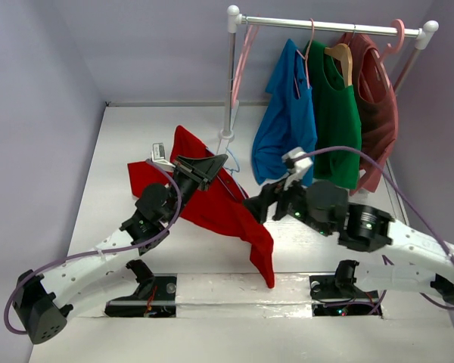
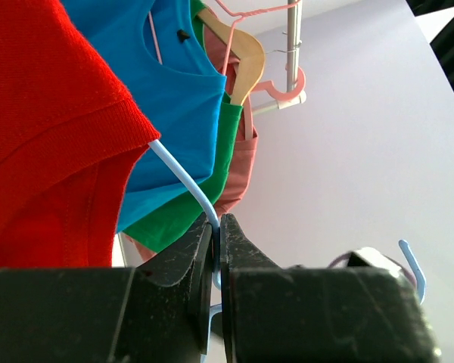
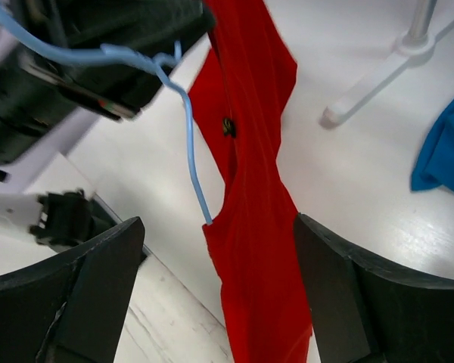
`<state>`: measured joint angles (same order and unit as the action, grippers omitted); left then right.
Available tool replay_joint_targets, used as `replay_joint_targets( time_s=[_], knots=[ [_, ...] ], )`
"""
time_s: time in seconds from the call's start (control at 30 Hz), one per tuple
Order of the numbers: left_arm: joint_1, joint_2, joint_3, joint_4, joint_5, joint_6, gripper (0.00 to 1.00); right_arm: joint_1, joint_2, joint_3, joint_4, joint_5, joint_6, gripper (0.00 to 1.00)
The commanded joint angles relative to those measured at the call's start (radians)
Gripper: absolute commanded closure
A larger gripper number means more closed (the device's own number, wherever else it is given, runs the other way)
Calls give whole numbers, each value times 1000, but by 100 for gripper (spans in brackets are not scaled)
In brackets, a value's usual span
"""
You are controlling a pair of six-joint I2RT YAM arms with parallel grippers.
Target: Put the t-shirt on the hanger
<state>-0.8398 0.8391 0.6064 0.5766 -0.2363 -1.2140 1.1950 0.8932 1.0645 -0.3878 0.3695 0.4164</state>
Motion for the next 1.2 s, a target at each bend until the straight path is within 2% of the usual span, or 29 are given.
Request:
replay_joint_targets(
  time_s=[0.0, 0.17, 0.33, 0.4, 0.43, 0.47, 0.5, 0.57, 0.6, 0.63, 0.77, 0.8, 0.83, 0.9, 0.93, 1.03, 1.17],
  knots=[
    [7, -6, 59, 92, 29, -4, 100, 2, 90, -14, 1, -6, 5, 16],
    [16, -9, 70, 77, 34, -1, 100, 11, 96, -58, 63, -7, 15, 29],
    [16, -14, 73, 75, 38, -2, 100, 20, 99, -75, 52, 11, 31, 33],
    [25, -12, 76, 71, 38, -1, 100, 29, 92, -84, 56, 20, 38, 39],
    [25, -12, 78, 69, 38, -1, 100, 29, 92, -87, 55, 31, 41, 44],
    [25, -11, 78, 68, 40, -2, 100, 29, 92, -92, 53, 35, 42, 57],
    [25, -11, 78, 65, 41, -1, 100, 29, 95, -92, 50, 40, 42, 63],
    [25, -9, 76, 65, 43, -4, 100, 38, 104, -86, 38, 57, 45, 81],
    [25, -8, 76, 65, 45, -4, 100, 38, 111, -77, 35, 63, 45, 95],
    [25, -8, 75, 65, 45, -4, 100, 38, 115, -72, 30, 77, 48, 100],
    [44, -11, 76, 37, 48, 14, 100, 38, 125, -43, -20, 112, 65, 100],
    [44, -14, 81, 20, 46, 43, 97, 38, 127, -16, -45, 124, 71, 100],
    [53, -18, 85, 3, 45, 60, 82, 38, 130, -2, -92, 147, 82, 100],
    [76, -38, 96, -49, 38, 100, 62, 38, 127, 20, -131, 166, 87, 100],
    [85, -46, 110, -79, 34, 147, 48, 38, 127, 46, -175, 183, 93, 100],
    [120, -78, 160, -203, 23, 265, 32, 38, 130, 81, -241, 218, 98, 100],
    [142, -121, 236, -345, 15, 401, 18, 38, 168, 196, -388, 298, 102, 100]
  ],
)
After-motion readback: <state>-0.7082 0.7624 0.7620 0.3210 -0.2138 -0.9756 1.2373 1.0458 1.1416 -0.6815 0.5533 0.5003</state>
